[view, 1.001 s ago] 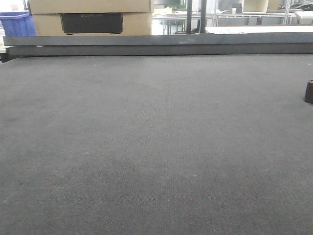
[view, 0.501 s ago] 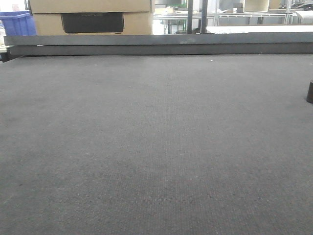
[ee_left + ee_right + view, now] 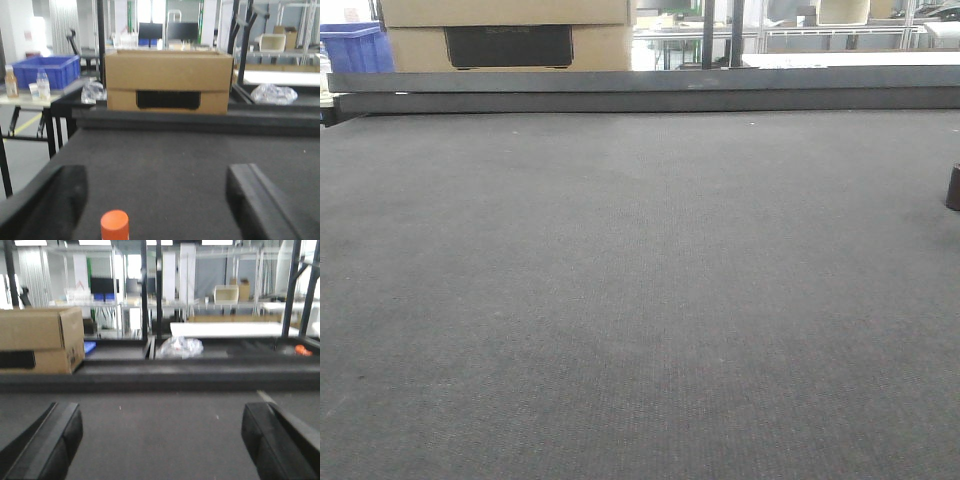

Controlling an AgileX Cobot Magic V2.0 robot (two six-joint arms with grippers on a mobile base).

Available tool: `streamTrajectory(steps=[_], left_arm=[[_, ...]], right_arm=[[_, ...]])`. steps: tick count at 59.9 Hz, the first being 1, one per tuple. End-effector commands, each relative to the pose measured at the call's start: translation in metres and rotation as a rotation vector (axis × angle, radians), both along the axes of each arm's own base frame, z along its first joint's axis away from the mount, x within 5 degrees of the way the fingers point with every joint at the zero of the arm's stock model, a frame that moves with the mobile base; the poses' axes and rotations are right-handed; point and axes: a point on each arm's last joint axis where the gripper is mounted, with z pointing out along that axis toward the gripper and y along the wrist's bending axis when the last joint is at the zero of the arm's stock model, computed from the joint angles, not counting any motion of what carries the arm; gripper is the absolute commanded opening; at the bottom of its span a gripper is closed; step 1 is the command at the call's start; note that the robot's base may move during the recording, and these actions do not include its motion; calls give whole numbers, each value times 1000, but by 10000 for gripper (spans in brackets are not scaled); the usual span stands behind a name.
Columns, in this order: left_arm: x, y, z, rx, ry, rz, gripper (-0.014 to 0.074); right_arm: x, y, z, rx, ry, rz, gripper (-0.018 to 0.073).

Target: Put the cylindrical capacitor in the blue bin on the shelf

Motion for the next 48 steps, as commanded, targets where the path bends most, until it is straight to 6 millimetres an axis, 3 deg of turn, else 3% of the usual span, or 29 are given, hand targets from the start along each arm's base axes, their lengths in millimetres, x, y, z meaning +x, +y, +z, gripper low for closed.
streamTrajectory(steps=[1,11,20,30,48], left_arm=[[6,-2,1,-16,10,-18,573],[8,-5,0,-19,17,-39,602],[8,-5,0,-19,17,-39,602],[8,-5,0,-19,17,-39,601],[8,-5,0,-19,17,-39,601]], right_arm=[[23,-1,-7,-6,52,-5,536],[65,-2,-42,-25,236,-7,538],[95,-4,-96,-54,306,-10,538],[120,-5,-141,-53,385,-11,575],[160,-8,-177,-129,219,-33,571]])
